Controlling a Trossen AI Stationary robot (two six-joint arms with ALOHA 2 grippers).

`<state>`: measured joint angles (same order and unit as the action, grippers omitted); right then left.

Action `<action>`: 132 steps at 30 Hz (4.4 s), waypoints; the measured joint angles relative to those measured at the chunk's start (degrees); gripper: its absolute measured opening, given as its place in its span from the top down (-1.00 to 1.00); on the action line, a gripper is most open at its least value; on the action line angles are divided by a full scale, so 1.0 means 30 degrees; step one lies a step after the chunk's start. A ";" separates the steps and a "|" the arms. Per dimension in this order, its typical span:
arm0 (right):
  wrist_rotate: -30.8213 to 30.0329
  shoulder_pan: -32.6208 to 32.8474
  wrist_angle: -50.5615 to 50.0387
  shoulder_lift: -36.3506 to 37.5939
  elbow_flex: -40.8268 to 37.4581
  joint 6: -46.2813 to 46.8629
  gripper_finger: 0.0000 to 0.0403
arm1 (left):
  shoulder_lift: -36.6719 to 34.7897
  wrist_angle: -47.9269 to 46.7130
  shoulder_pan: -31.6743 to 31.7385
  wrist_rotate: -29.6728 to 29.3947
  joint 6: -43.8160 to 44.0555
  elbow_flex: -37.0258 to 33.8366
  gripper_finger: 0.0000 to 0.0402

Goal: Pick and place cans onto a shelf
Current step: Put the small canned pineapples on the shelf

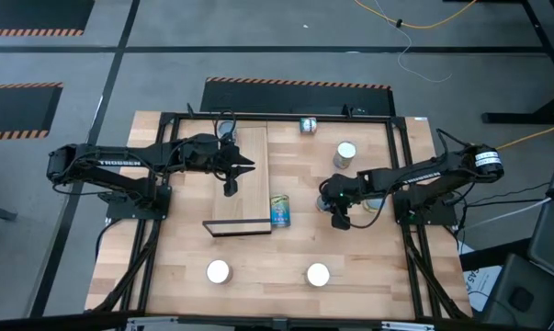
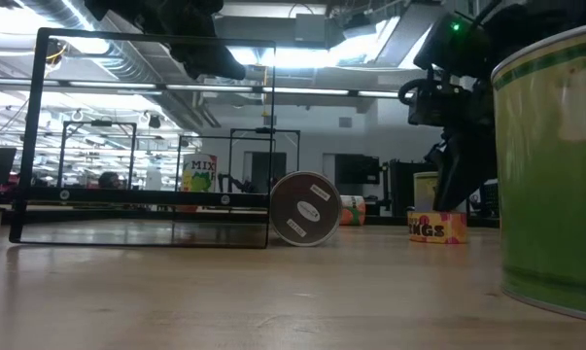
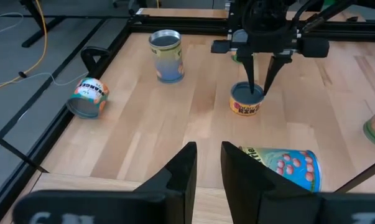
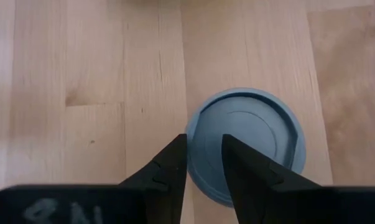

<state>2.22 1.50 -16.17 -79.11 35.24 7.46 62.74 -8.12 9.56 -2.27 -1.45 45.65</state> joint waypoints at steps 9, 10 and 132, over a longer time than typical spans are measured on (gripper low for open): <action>0.0285 0.0000 0.0914 0.0000 -0.0015 0.0000 0.48 | -0.0003 0.0007 -0.0003 0.0002 0.0000 0.0000 0.67; 0.0454 0.0000 0.1053 0.0000 -0.0015 0.0003 0.48 | 0.0000 0.0007 0.0000 0.0002 0.0000 0.0000 0.67; 0.6717 -0.1800 -0.0775 -1.2787 1.7238 -1.4426 0.92 | -0.4758 -0.1505 -0.0007 -0.0921 -0.0155 0.0007 0.67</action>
<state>22.37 -3.90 -18.49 -117.47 86.96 -35.81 48.47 -12.63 9.54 -5.03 -1.92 45.67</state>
